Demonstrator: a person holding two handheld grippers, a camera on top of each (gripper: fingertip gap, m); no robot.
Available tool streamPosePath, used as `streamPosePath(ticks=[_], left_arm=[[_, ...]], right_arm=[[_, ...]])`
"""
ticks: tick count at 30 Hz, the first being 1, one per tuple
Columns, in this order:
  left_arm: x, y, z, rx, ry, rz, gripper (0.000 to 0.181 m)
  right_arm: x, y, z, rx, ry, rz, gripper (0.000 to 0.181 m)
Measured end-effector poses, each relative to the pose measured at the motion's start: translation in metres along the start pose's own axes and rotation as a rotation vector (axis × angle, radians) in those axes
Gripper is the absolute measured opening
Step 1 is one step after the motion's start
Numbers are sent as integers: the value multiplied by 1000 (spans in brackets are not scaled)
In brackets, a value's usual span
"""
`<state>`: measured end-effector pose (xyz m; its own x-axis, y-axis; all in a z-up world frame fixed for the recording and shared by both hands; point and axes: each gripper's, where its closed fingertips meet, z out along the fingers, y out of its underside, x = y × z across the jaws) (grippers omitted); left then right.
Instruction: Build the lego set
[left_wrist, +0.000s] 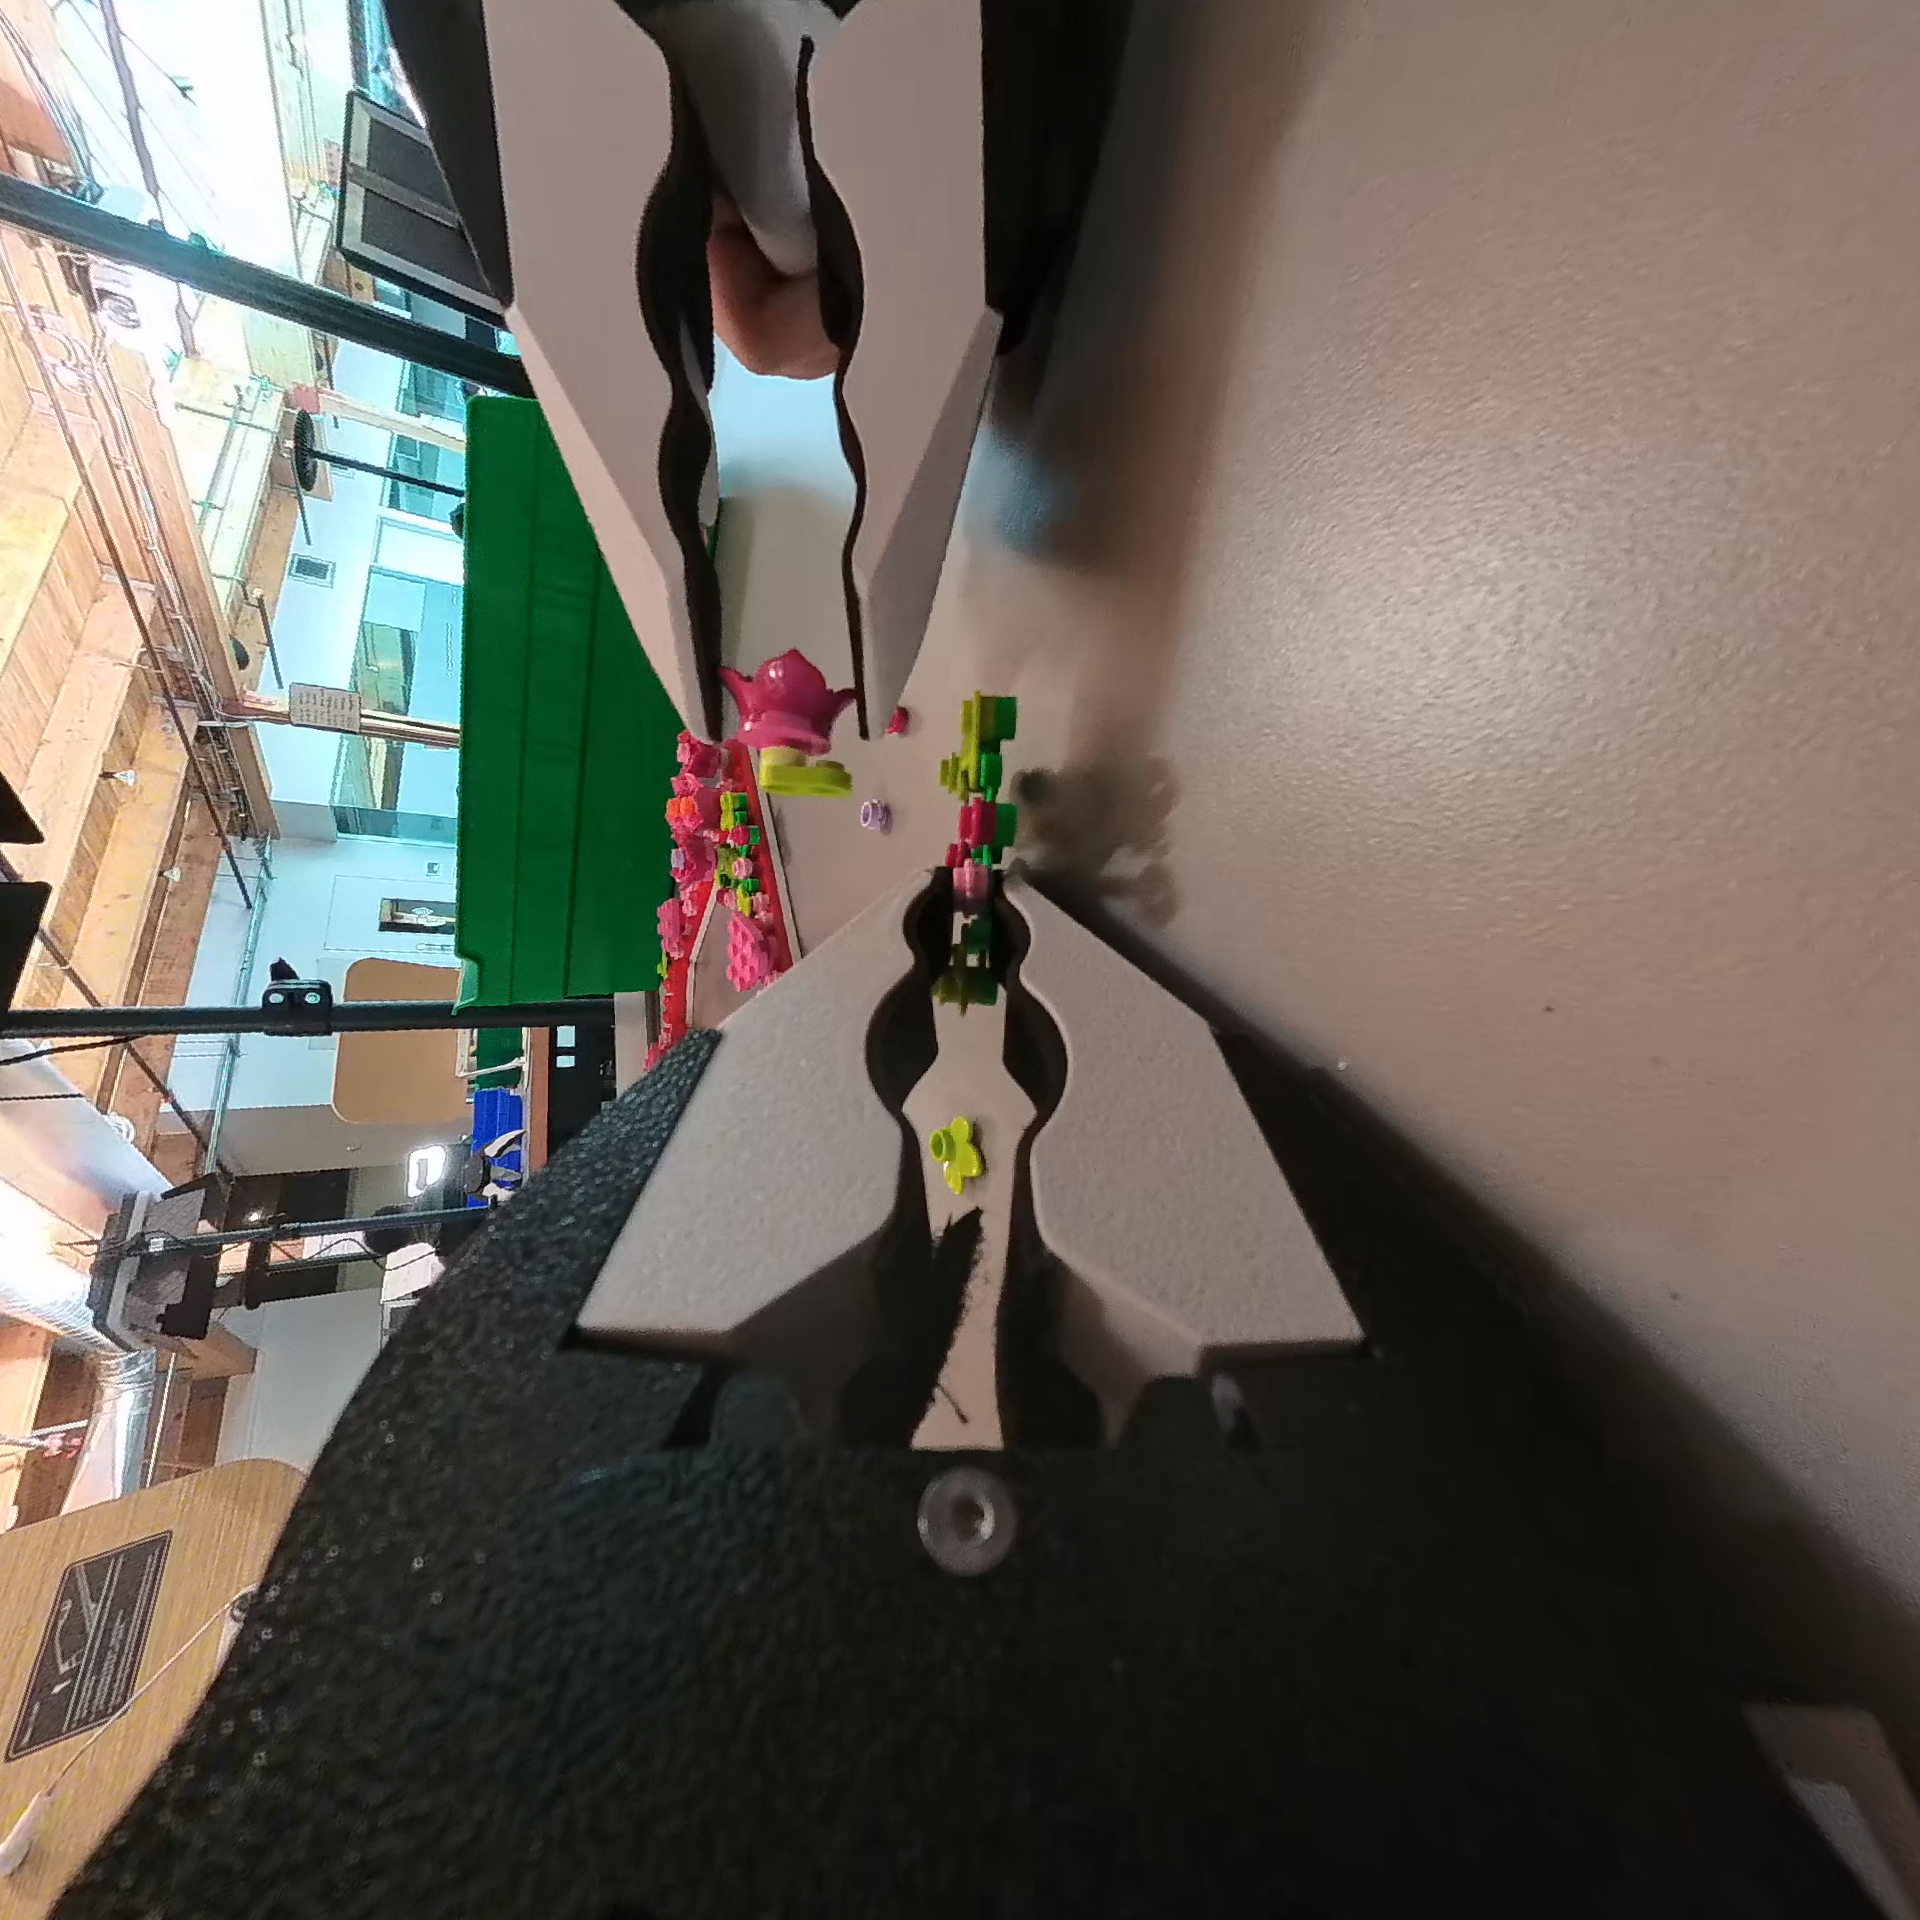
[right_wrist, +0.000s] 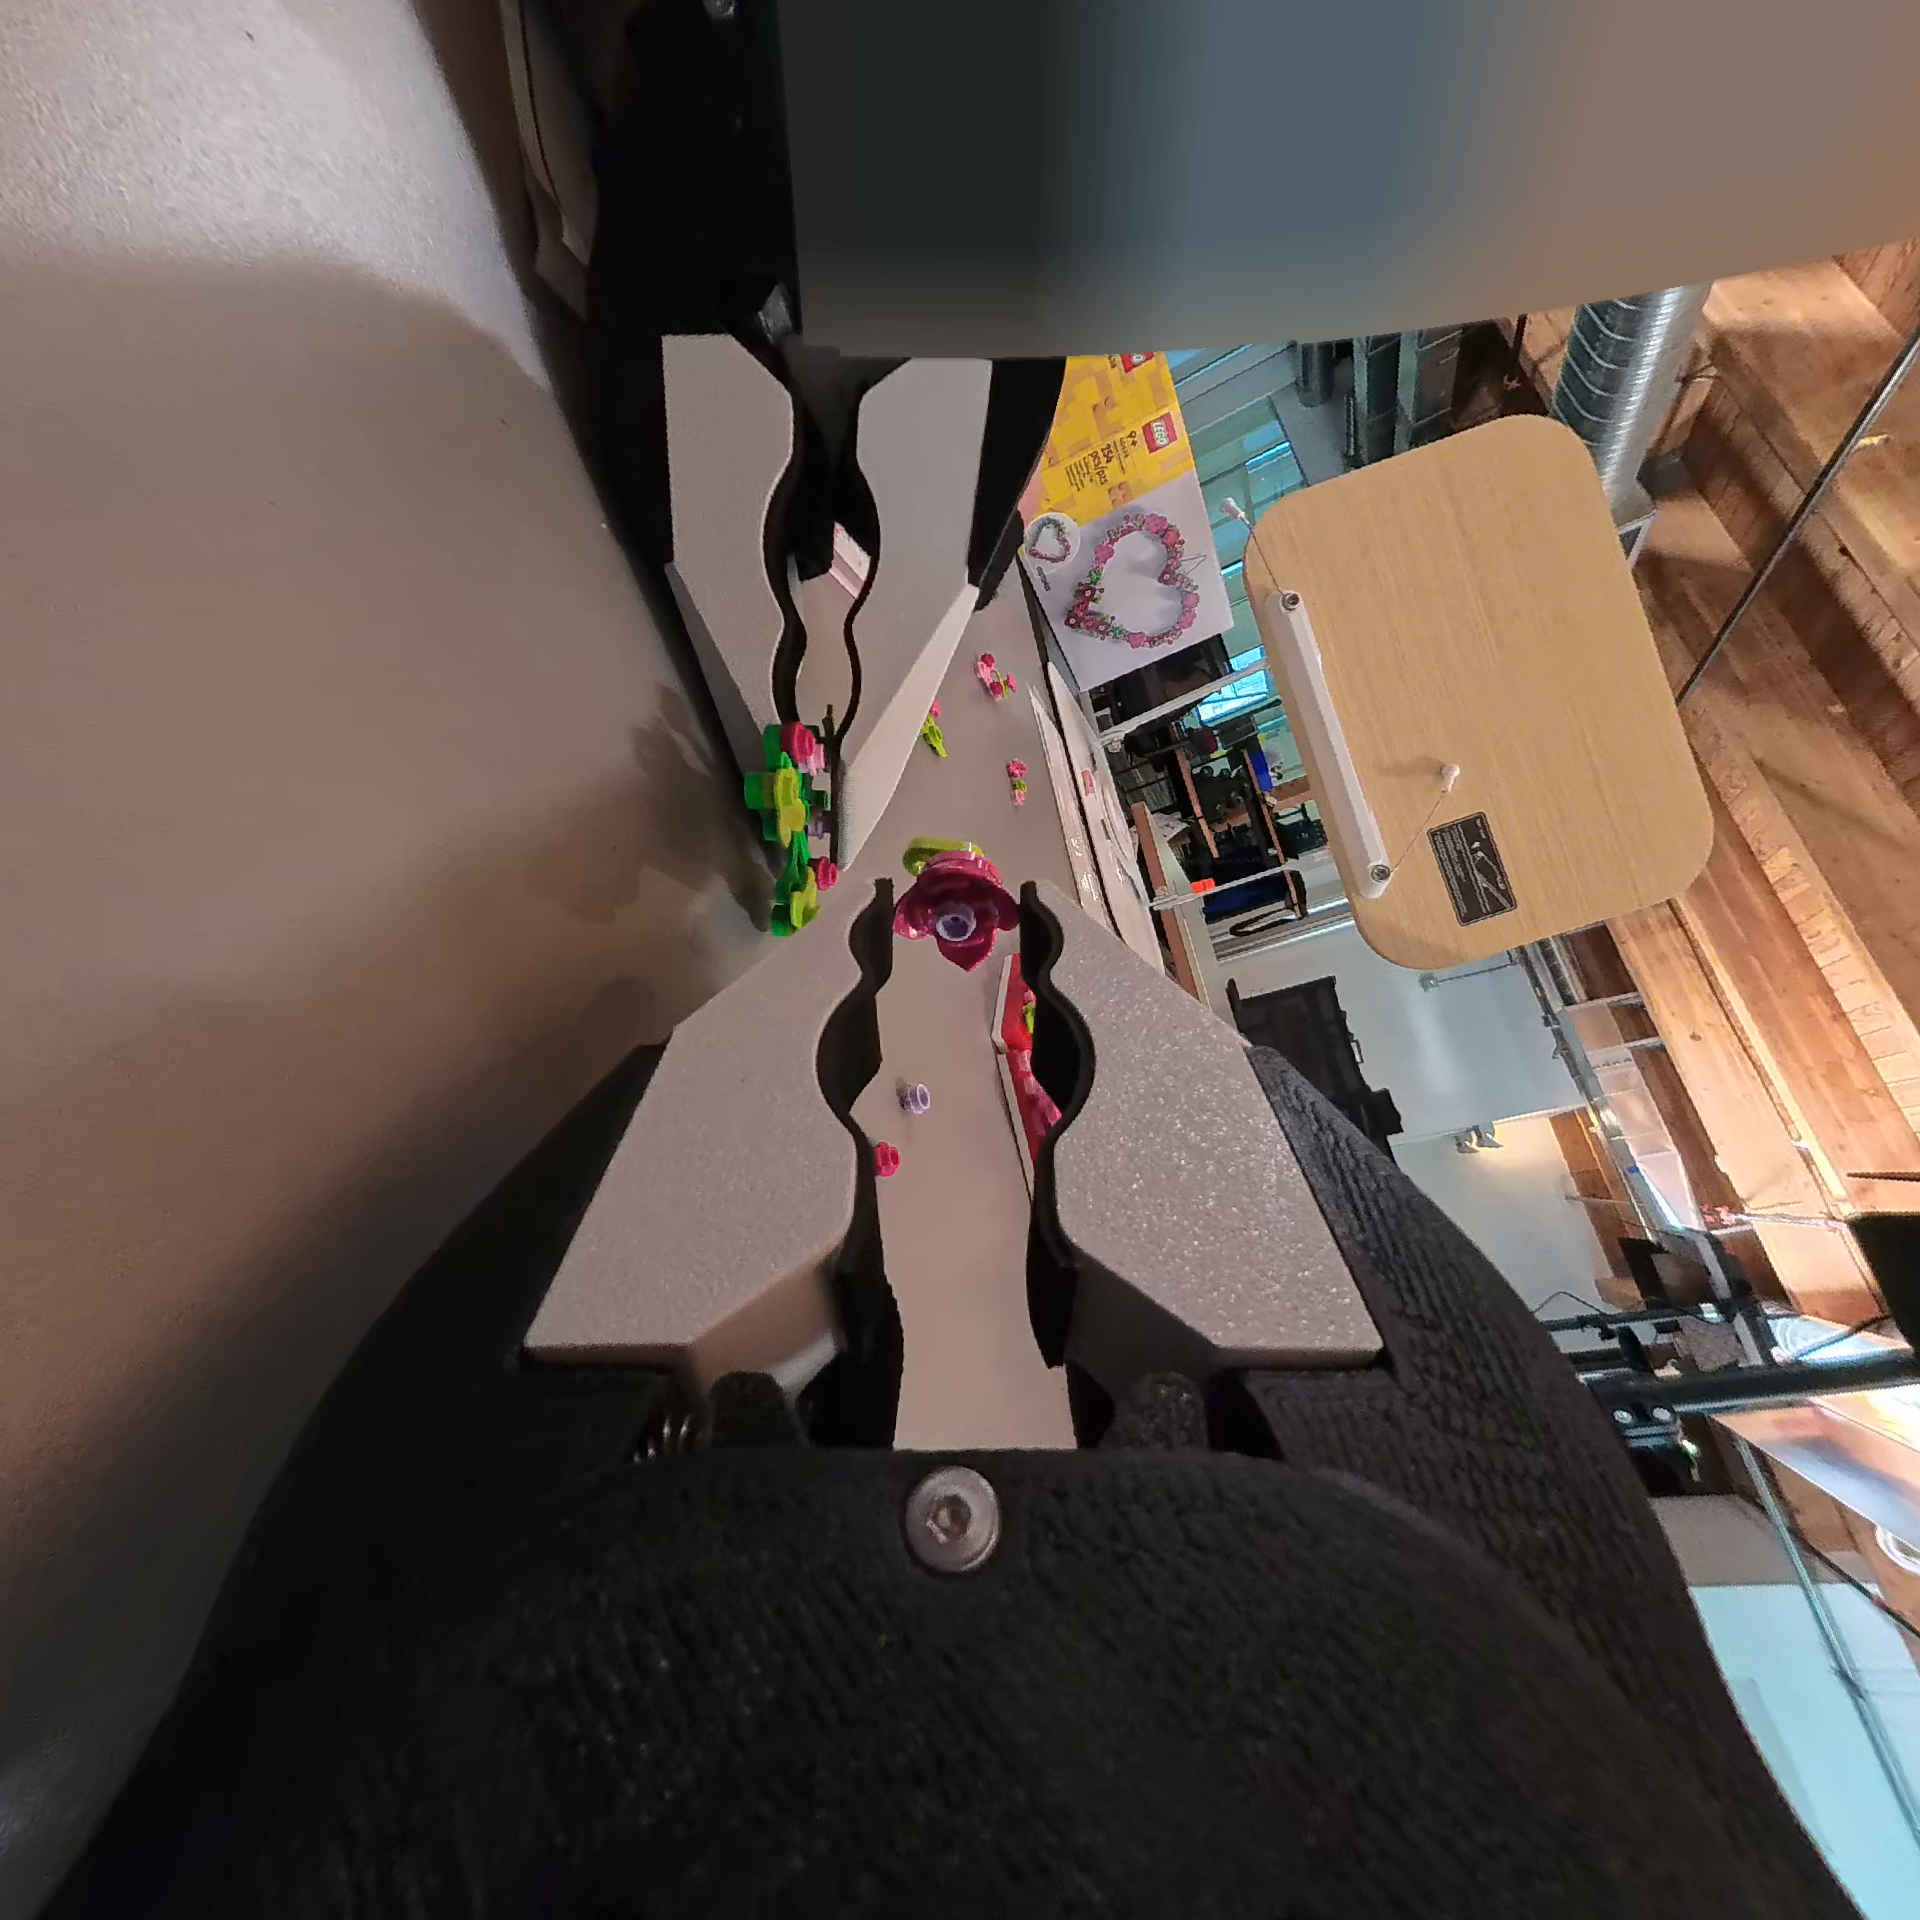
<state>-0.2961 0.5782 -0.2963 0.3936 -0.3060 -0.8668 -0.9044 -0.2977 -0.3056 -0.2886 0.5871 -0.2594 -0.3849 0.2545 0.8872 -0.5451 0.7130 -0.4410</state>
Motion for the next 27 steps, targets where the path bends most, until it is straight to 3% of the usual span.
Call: streamPosePath(ticks=[16,27], left_arm=[[-1,1,2,-8,-6,8,4],[-15,25,7,-218,-112,137,4]], right_arm=[[1,2,1,-11,1,25,22],[19,16,6,-95,30,261,22]])
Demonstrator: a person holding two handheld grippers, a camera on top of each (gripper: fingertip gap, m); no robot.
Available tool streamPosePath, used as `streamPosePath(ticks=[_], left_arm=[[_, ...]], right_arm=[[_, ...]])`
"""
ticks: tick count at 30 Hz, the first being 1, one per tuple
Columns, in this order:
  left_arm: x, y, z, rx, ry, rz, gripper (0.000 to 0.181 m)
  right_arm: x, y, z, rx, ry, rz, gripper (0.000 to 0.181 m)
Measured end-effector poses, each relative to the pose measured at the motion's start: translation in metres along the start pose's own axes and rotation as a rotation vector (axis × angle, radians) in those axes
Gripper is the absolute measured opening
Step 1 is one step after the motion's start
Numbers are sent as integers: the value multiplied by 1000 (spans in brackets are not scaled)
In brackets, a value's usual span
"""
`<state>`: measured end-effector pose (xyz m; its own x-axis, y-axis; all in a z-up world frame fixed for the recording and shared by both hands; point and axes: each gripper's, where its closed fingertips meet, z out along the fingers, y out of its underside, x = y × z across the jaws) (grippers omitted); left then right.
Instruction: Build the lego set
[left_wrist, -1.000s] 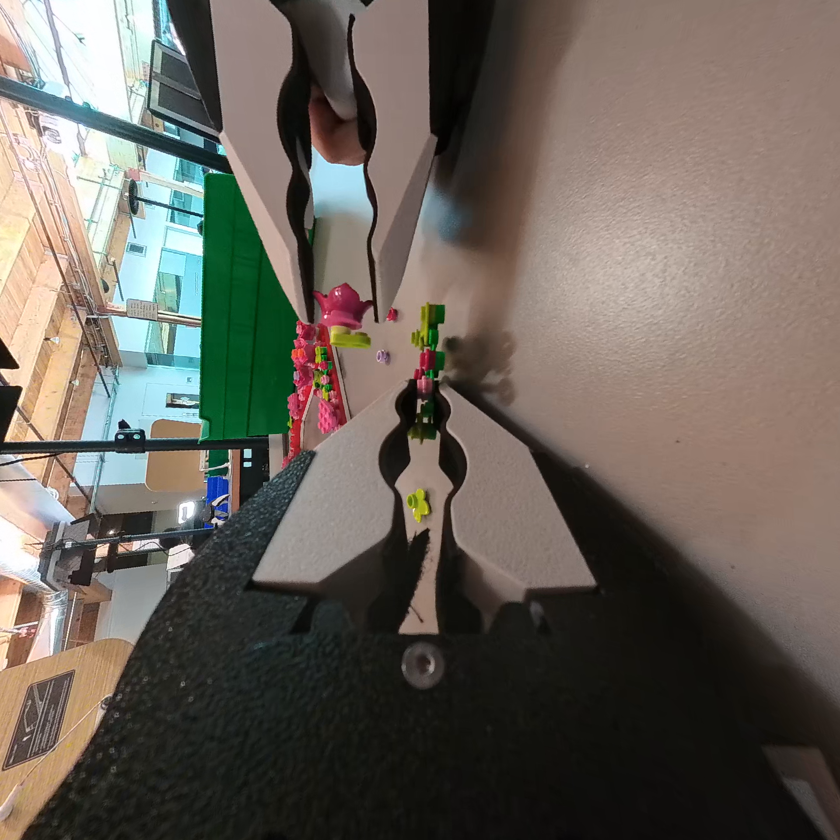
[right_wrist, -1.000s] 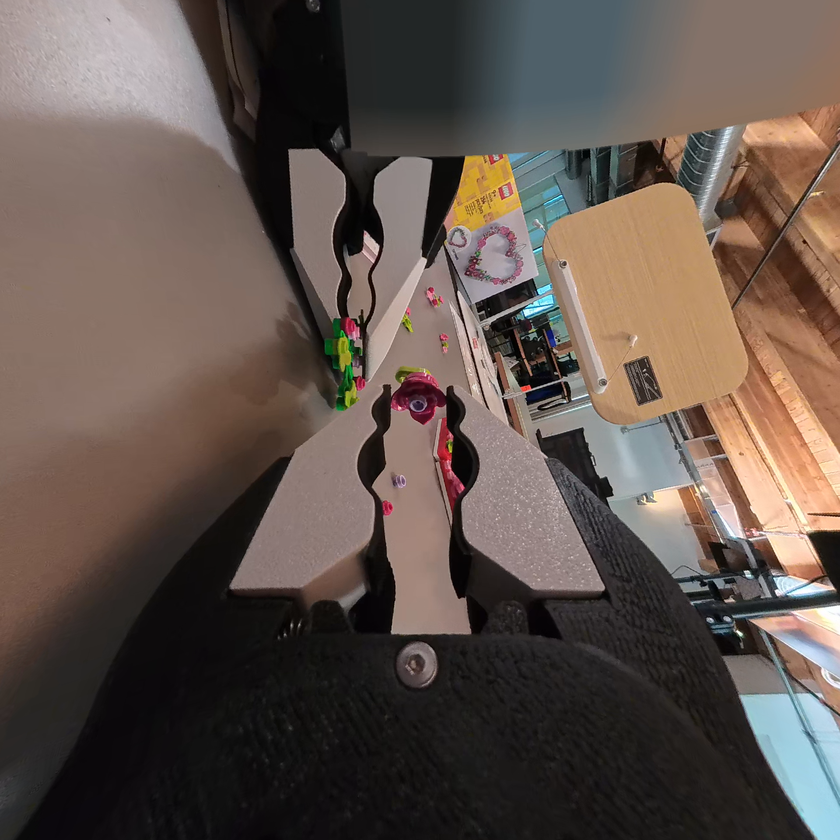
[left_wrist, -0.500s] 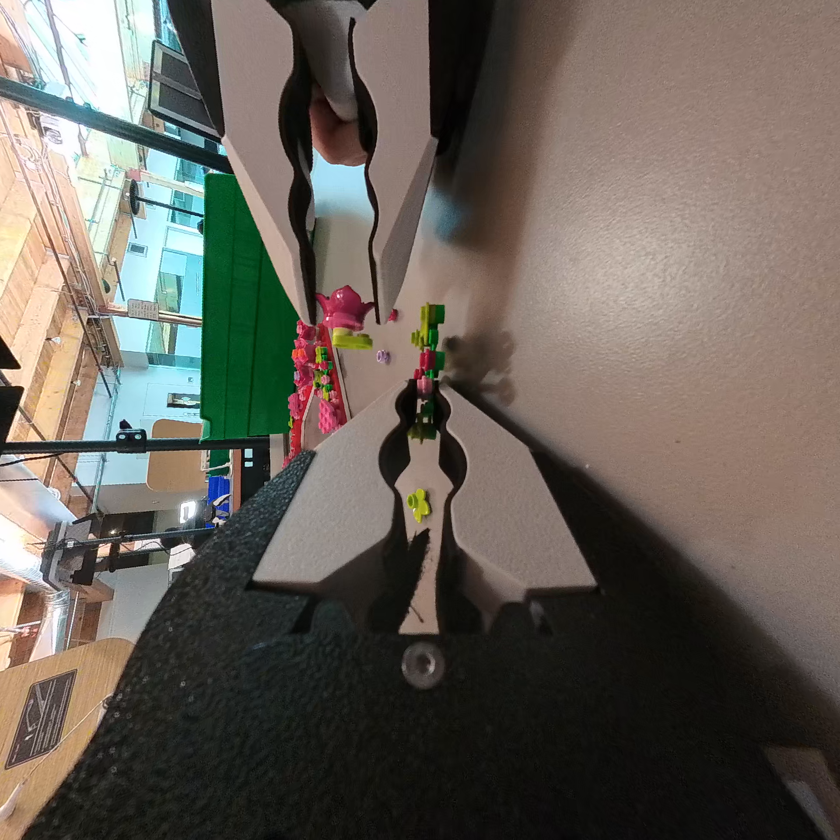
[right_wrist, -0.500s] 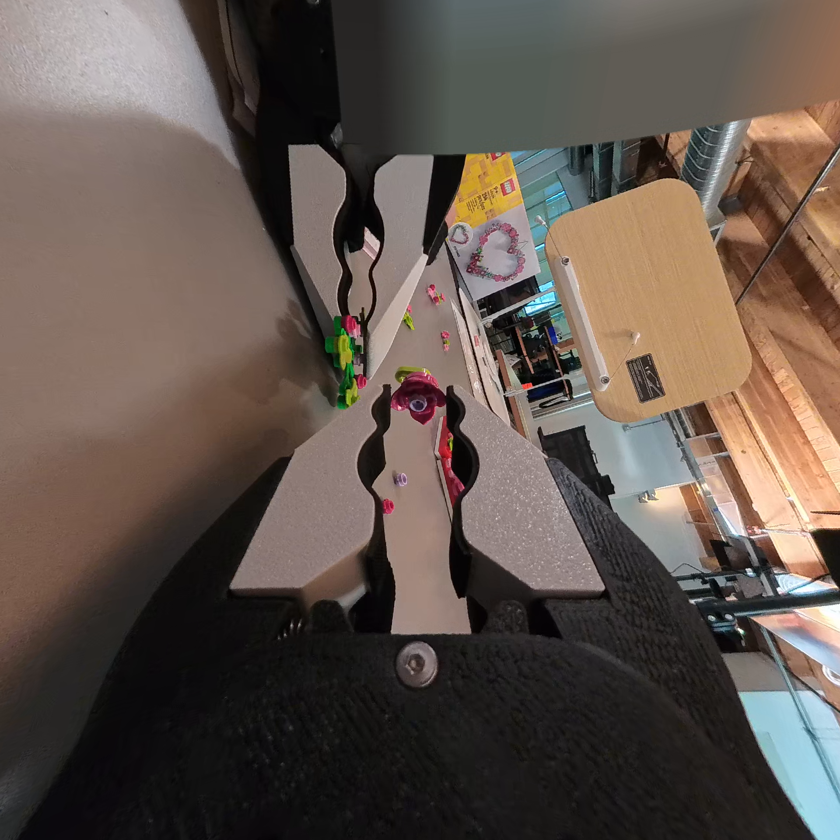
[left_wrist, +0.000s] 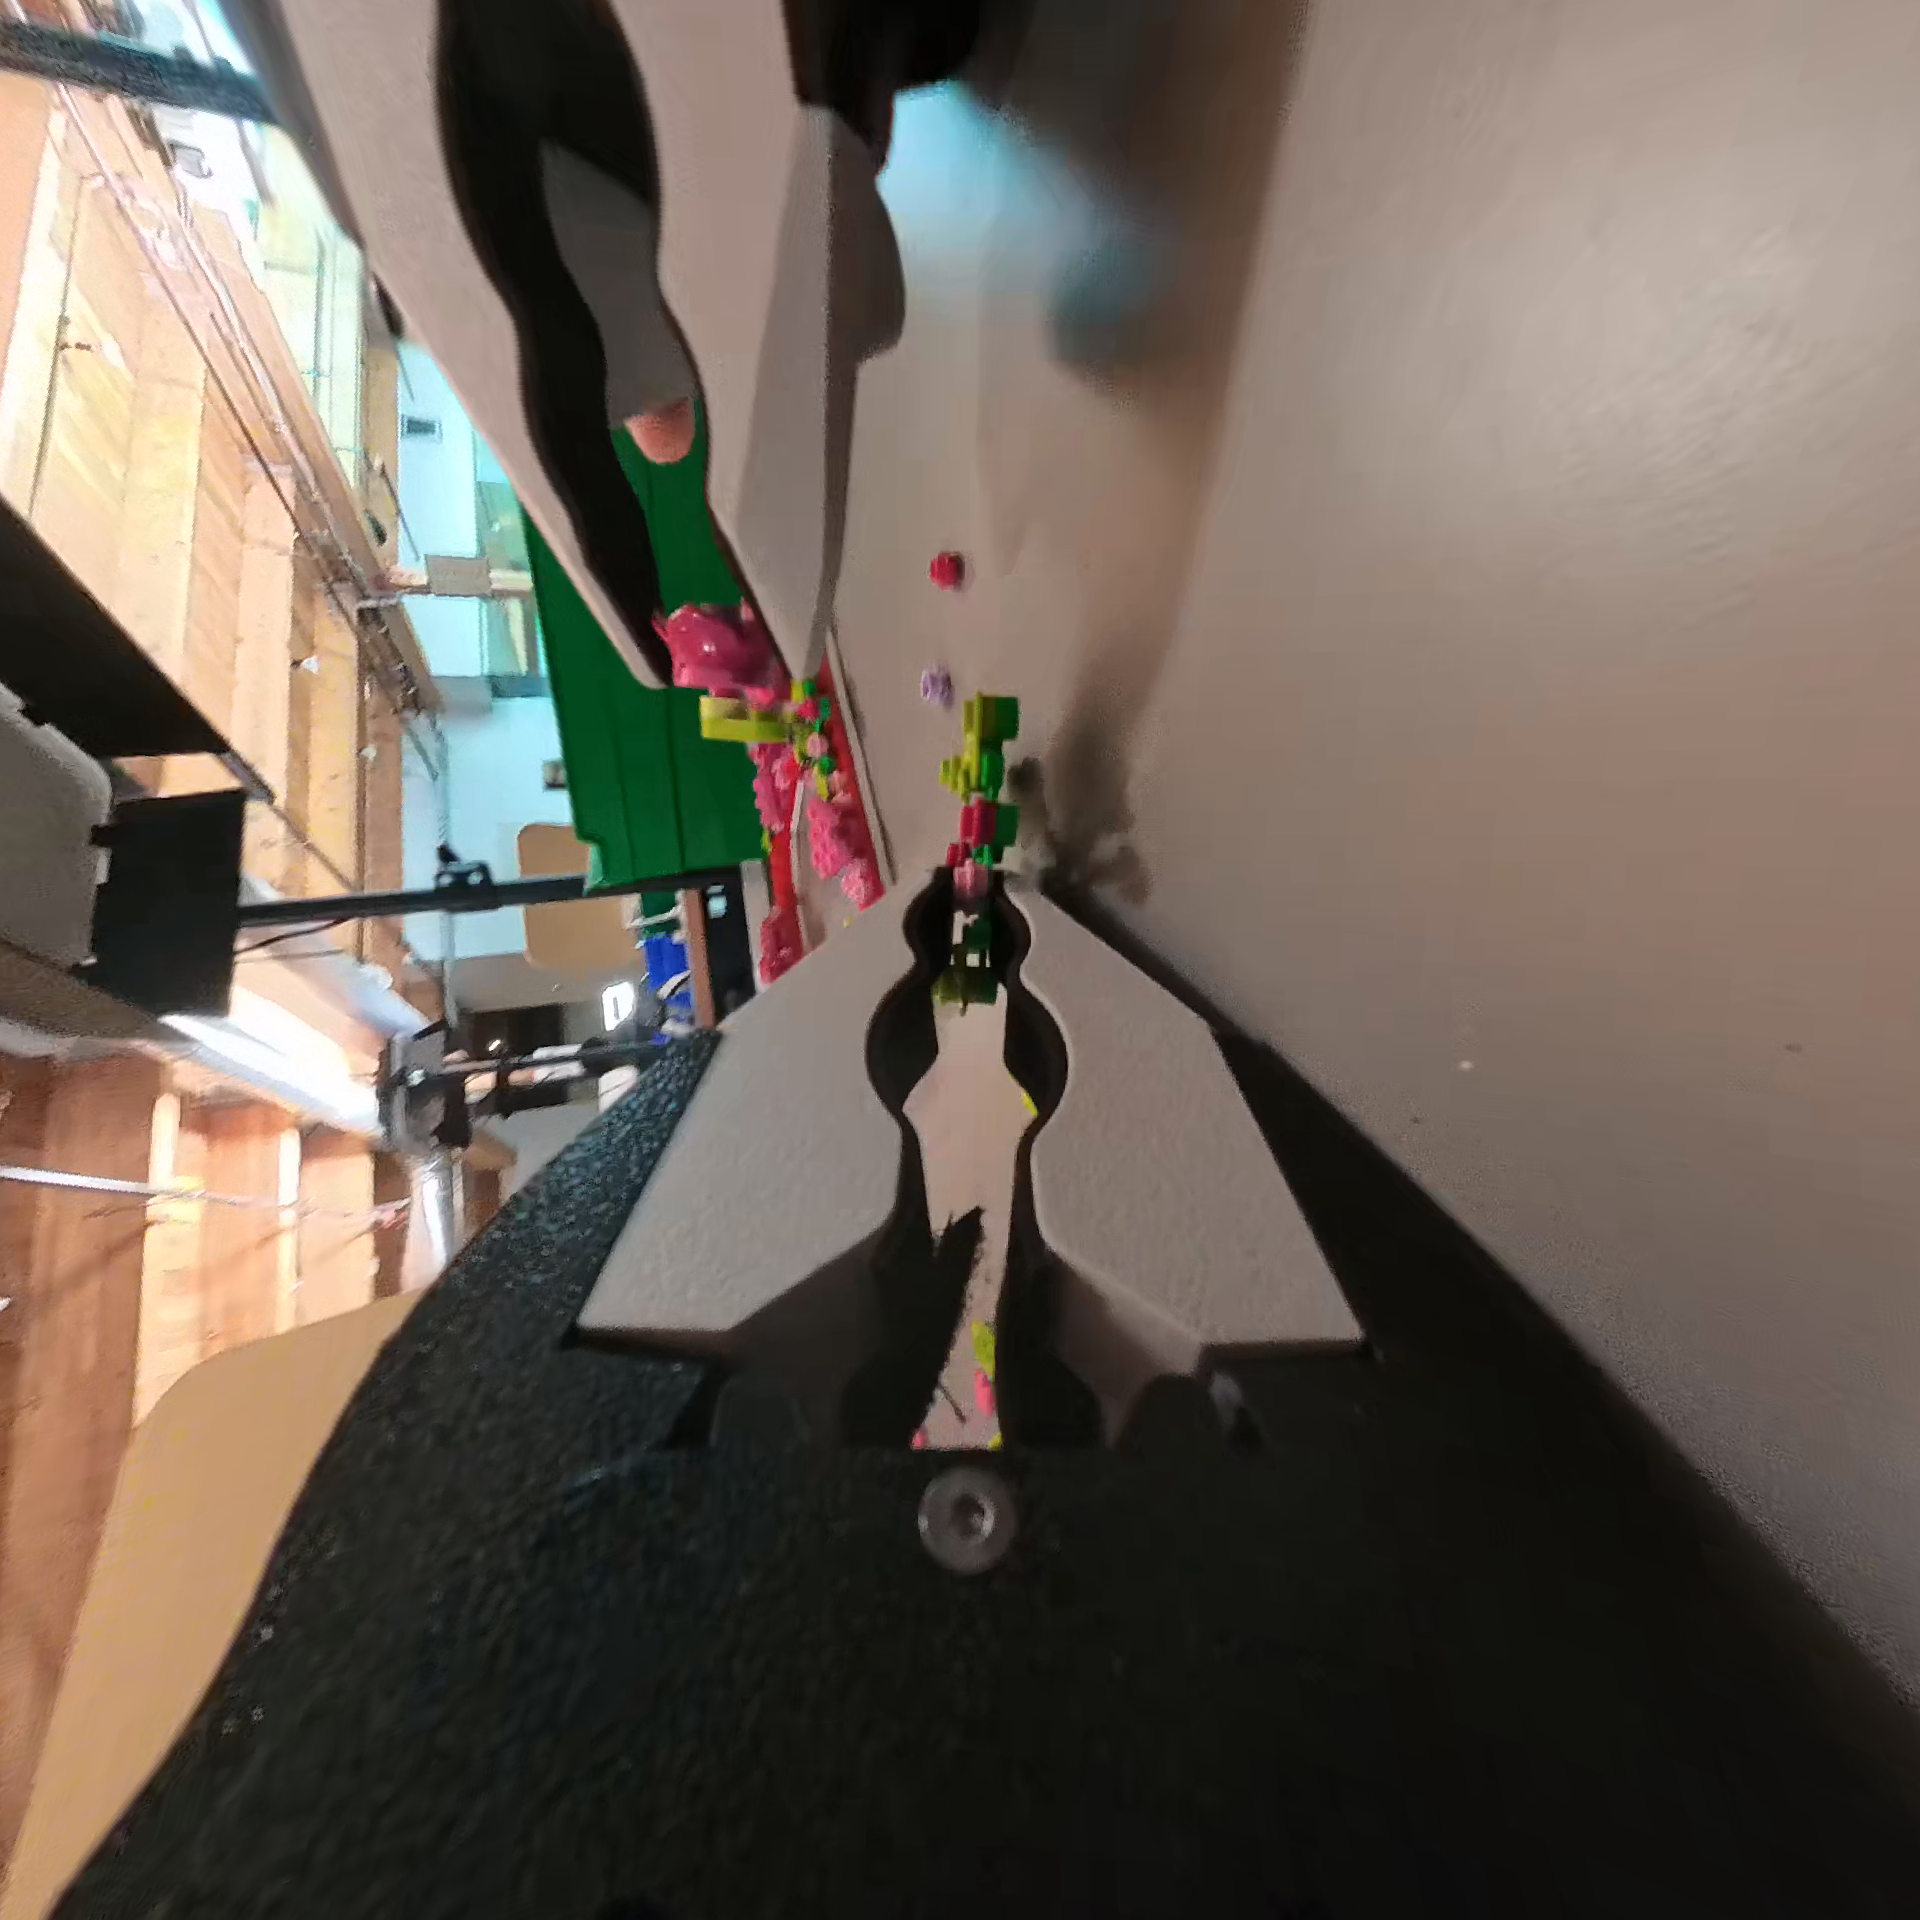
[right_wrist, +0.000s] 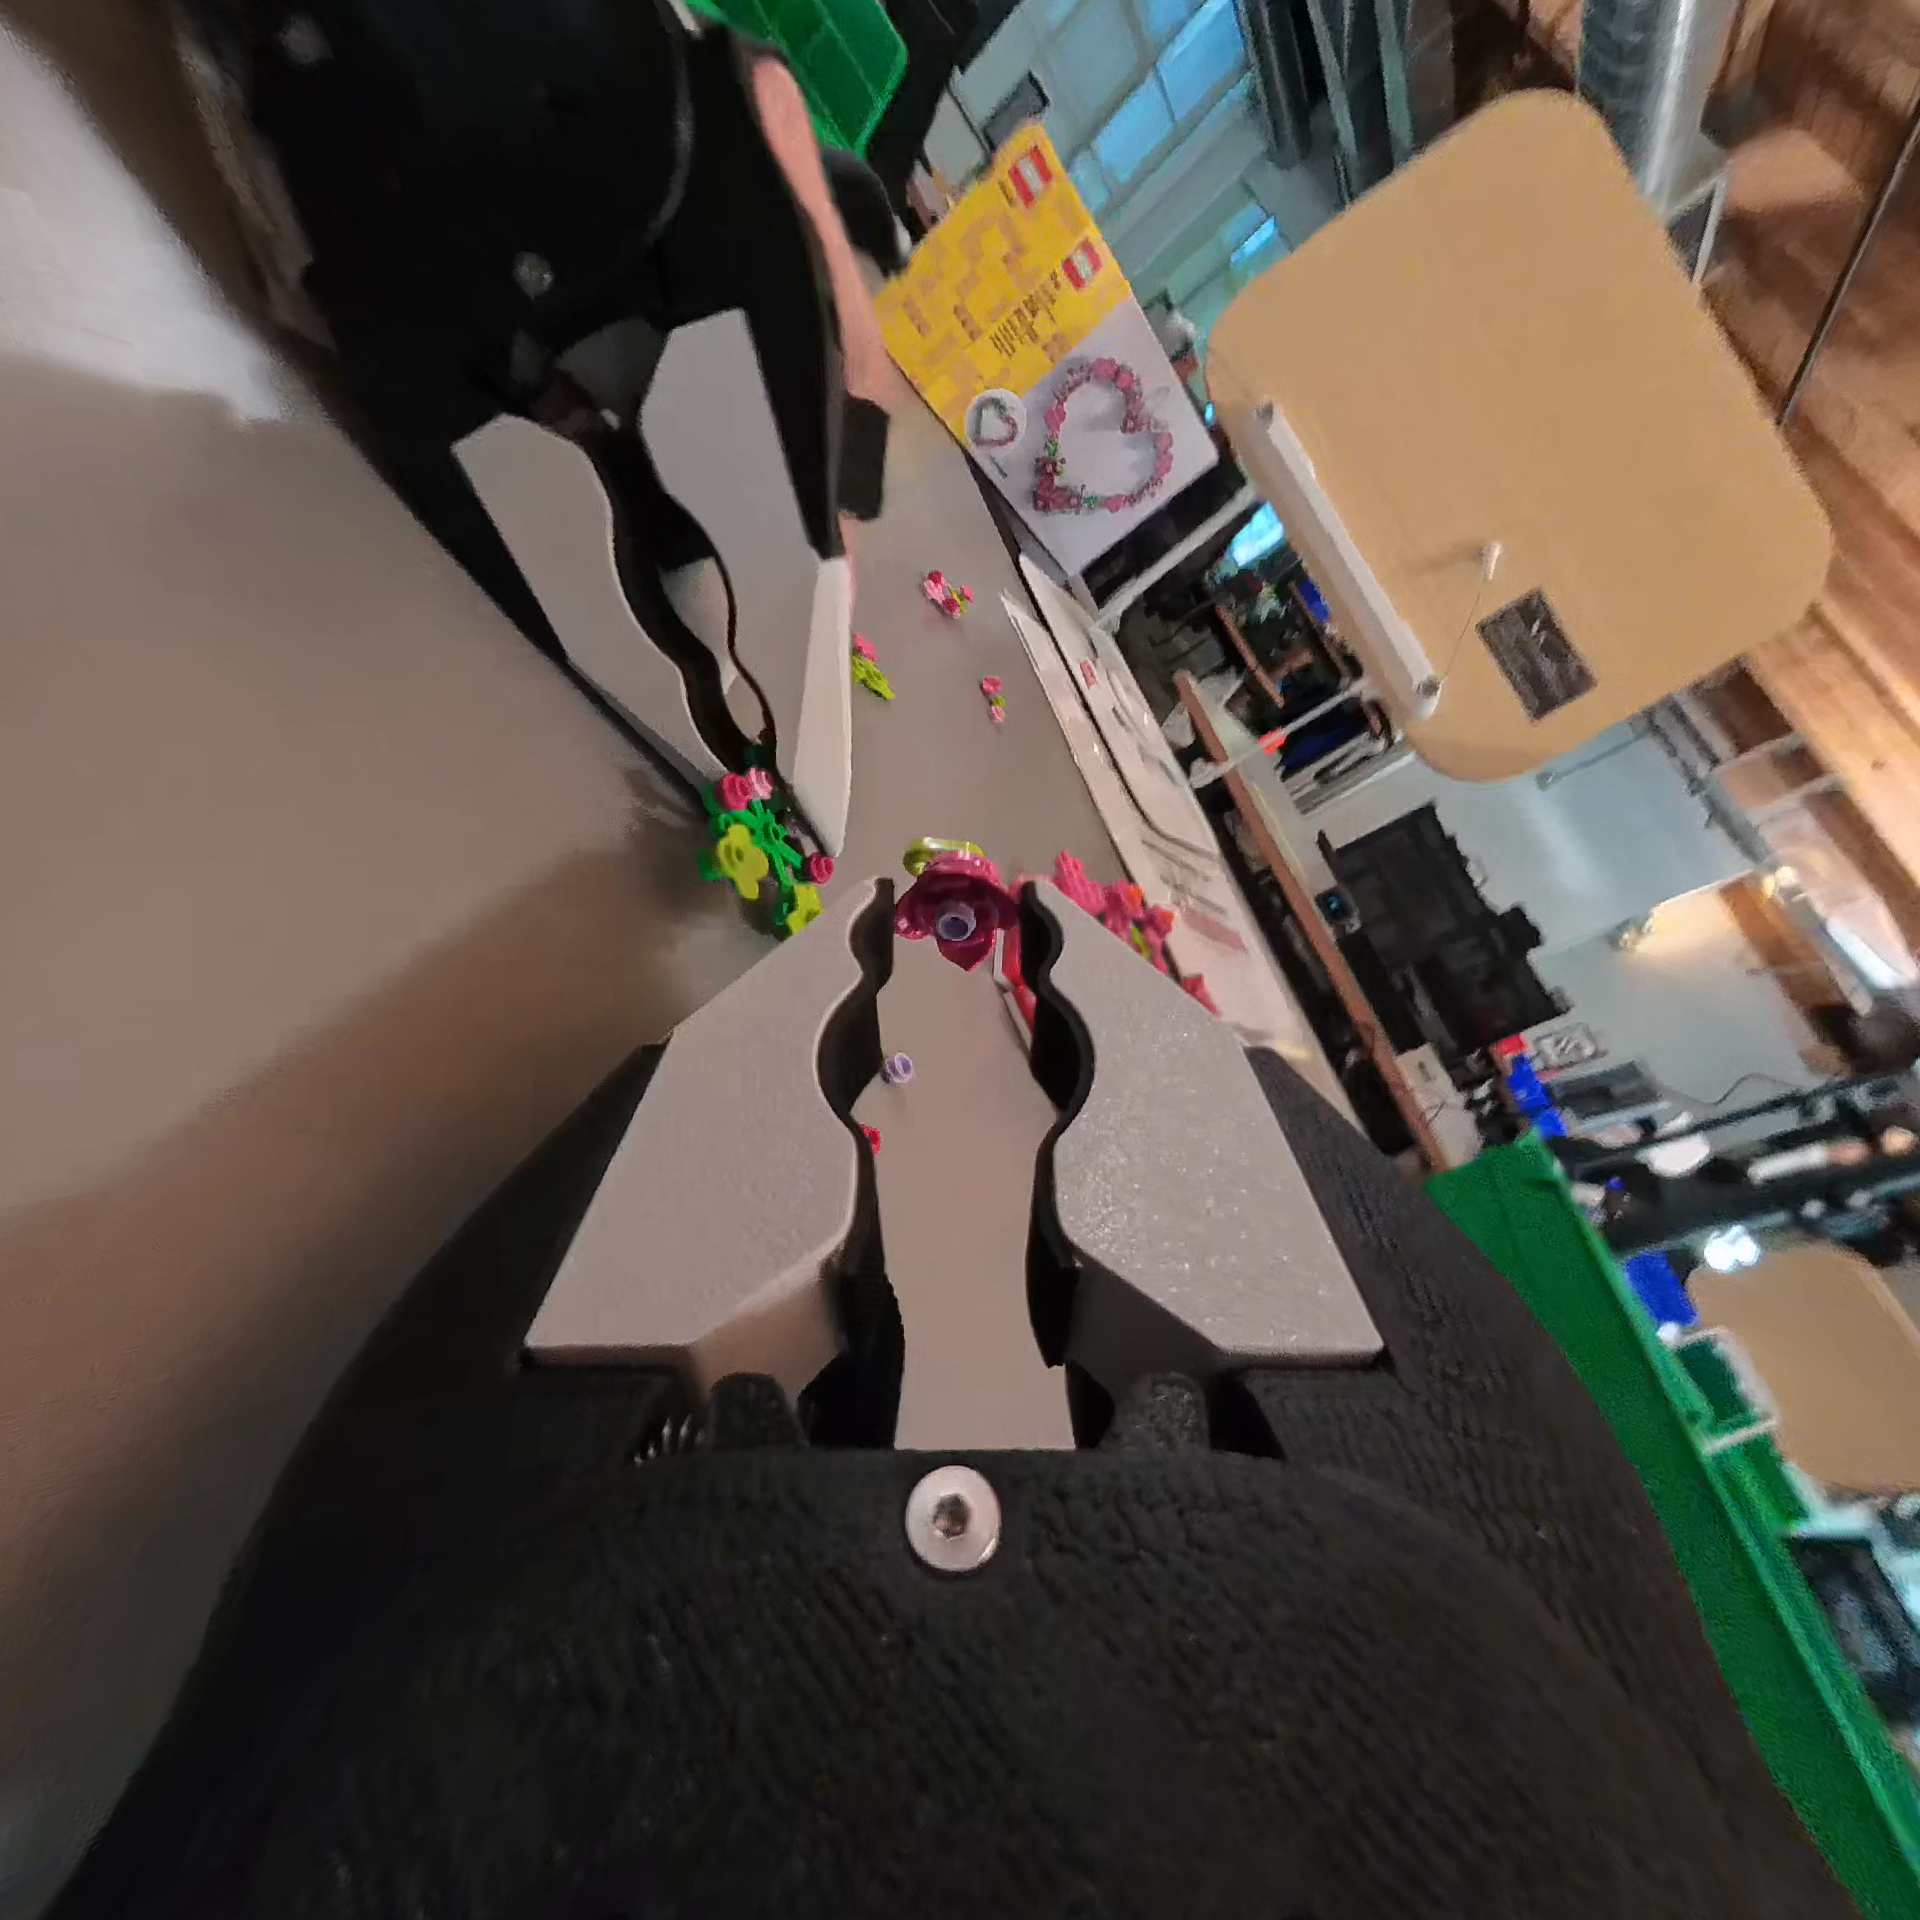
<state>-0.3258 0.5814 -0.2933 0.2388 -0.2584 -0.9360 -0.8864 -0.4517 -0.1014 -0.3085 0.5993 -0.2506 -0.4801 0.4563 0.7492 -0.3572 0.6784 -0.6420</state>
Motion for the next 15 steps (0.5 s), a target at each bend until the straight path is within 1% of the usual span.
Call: streamPosePath(ticks=[2,4,7,8,10,12,13,15], left_arm=[[-6,8,2,-70,-39,48,4],[-13,13,3,-118,-89,120,4],[-24,22,3,-200,-158,240,4],[-28,24,3,-227,-177,270,4],[-38,27,2,-280,-235,354,3],[-45,31,1,-312,-278,405,3],[-47,31,0,-314,-287,404,3],[-52,33,-2,-318,-318,418,3]], right_arm=[[5,-2,2,-20,-10,131,22],[4,0,6,-77,-78,325,22],[5,0,11,-138,-161,662,22],[2,-1,14,-164,-210,794,22],[5,-5,21,-174,-227,1027,22],[7,-2,27,-198,-224,1161,22],[10,0,29,-187,-201,1215,22],[11,1,33,-177,-203,1320,22]])
